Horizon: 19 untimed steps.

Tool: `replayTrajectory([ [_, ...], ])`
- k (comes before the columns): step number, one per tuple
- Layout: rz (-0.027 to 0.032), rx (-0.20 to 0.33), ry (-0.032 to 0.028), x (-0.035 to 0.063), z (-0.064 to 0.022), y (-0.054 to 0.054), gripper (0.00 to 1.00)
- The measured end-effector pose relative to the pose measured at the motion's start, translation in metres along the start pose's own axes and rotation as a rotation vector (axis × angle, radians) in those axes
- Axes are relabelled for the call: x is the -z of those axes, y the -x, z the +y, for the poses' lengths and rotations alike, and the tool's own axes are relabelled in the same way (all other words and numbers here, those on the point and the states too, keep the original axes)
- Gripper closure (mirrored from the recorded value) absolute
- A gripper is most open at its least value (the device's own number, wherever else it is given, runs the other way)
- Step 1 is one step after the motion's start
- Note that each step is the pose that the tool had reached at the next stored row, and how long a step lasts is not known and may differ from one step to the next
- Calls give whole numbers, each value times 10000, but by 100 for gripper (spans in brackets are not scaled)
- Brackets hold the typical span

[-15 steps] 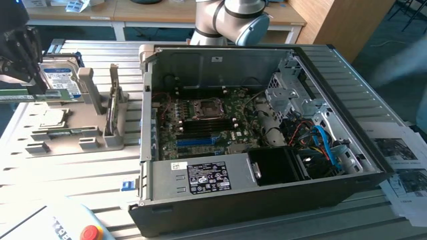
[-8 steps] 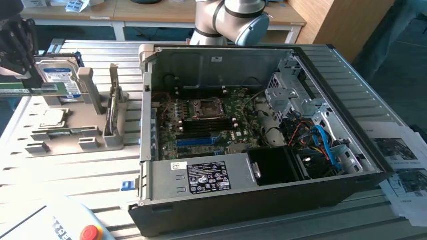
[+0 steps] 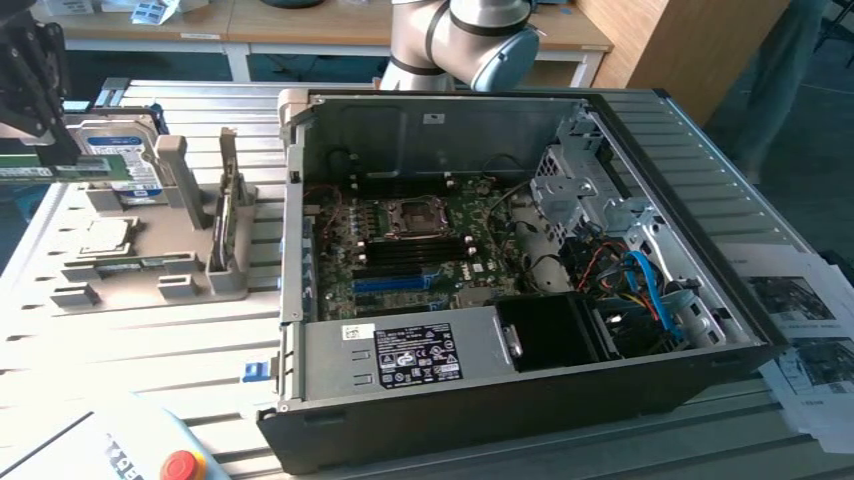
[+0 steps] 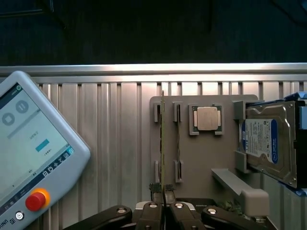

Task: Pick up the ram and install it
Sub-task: 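Pick up the ram and move it above insertion slot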

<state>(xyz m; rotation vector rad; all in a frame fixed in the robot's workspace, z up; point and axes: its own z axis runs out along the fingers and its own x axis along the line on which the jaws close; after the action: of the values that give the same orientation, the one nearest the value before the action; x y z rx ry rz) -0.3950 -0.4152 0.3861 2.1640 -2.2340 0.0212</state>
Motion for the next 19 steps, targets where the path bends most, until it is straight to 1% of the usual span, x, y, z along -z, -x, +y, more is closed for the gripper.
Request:
replayTrajectory([
  [2,-1,0,-1,22,0,-1,88],
  [10,3,0,3,34,1,-1,88],
  [19,0,0,0,166,2,-5,88],
])
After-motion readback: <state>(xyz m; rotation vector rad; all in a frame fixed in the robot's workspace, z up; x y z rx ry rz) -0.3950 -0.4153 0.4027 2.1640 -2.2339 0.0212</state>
